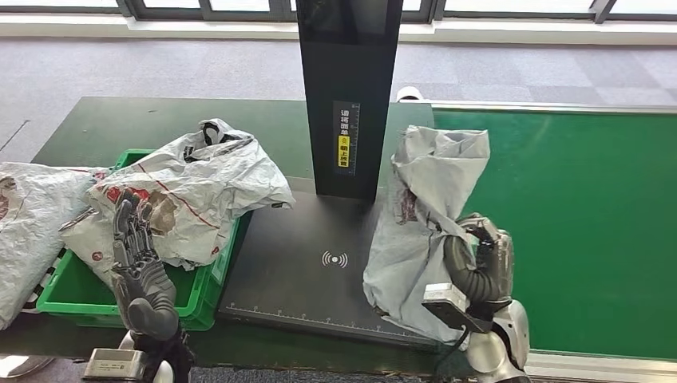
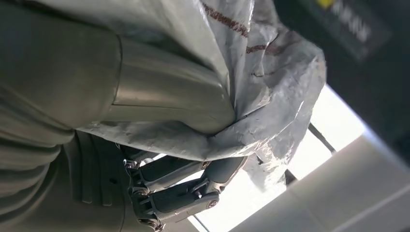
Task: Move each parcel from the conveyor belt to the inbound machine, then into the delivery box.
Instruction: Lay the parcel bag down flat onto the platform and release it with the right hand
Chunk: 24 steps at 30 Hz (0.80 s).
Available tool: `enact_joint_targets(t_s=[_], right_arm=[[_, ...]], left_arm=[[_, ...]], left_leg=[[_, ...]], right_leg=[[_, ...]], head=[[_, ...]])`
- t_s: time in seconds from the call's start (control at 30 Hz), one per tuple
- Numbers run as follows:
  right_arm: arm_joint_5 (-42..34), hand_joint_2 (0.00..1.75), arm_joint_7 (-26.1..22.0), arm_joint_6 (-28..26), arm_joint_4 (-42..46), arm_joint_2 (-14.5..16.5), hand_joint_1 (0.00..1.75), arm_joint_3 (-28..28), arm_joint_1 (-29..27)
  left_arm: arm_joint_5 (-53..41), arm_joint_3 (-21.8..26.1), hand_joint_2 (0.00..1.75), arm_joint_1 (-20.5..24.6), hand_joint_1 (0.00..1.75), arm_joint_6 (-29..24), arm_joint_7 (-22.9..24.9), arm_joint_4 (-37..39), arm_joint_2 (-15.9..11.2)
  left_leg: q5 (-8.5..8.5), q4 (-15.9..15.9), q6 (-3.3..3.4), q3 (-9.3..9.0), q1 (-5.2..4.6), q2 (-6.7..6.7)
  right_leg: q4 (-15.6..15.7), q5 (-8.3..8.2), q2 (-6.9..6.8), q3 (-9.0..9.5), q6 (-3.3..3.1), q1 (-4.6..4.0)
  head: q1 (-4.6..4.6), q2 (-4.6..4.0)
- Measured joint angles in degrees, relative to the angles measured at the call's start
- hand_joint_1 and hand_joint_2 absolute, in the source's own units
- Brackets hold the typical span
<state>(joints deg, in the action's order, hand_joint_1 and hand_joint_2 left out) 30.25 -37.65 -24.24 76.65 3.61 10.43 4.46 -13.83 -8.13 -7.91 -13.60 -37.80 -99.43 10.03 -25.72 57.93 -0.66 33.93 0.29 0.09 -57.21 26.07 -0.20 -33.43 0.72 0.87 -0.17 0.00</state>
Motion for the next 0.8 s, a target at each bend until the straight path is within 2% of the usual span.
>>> enact_joint_targets(t_s=[0.13,0.3,0.43,0.6,0.63,0.73,0.8], right_arm=[[-1.34,1.75,-1.69,-0.58,-6.55,1.48,1.75,1.47,0.99],[-0.89,1.75,-0.05,0.73,-12.65,2.30,1.75,1.92,2.28],[-1.50,1.75,-1.59,0.60,-19.05,2.83,1.75,1.92,3.25],[-1.79,1.75,-1.95,0.48,-22.79,3.15,1.75,1.92,3.91],[-1.80,1.75,-1.95,0.47,-23.23,3.19,1.37,1.92,4.04],[-1.66,1.75,-1.67,0.59,-24.31,3.28,0.06,1.92,4.38],[-0.75,1.75,0.30,1.35,-25.38,3.33,0.00,1.92,4.59]], left_arm=[[-0.56,0.00,0.00,0.12,0.00,0.53,0.02,0.34,0.63],[-1.19,0.00,0.00,0.56,0.00,2.47,0.23,0.87,1.03],[-1.23,0.00,0.00,1.50,0.00,3.21,0.29,2.02,1.22],[-1.23,0.00,0.00,1.98,0.00,3.24,0.27,2.97,1.36],[-1.23,0.00,0.00,2.01,0.00,3.24,0.27,3.12,1.37],[-1.27,0.00,0.00,2.04,0.00,3.36,0.30,3.47,1.45],[-1.78,-0.01,0.00,1.82,0.00,4.04,0.30,3.70,1.50]], left_leg=[[0.02,0.00,0.00,0.02,0.02,-0.04],[0.02,0.01,0.00,0.02,0.01,-0.05],[0.01,0.01,0.01,0.02,0.01,-0.05],[0.01,0.01,0.00,0.02,0.01,-0.05],[0.01,0.01,0.00,0.02,0.01,-0.05],[0.01,0.01,0.00,0.02,0.01,-0.05],[0.01,0.01,0.00,0.02,0.01,-0.04]], right_leg=[[0.00,0.01,-0.08,0.01,-0.01,-0.01],[0.01,0.01,-0.09,0.02,-0.01,0.00],[0.01,0.00,-0.09,0.01,-0.01,0.00],[0.01,0.01,-0.08,0.00,-0.01,0.00],[0.01,0.01,-0.08,0.00,-0.01,0.00],[0.01,0.01,-0.07,-0.01,-0.01,0.00],[0.01,0.01,-0.07,0.00,-0.02,0.00]], head=[[0.00,0.00],[0.00,0.00],[0.00,0.00],[0.00,0.00],[0.00,0.00],[0.00,0.00],[0.00,0.00]])
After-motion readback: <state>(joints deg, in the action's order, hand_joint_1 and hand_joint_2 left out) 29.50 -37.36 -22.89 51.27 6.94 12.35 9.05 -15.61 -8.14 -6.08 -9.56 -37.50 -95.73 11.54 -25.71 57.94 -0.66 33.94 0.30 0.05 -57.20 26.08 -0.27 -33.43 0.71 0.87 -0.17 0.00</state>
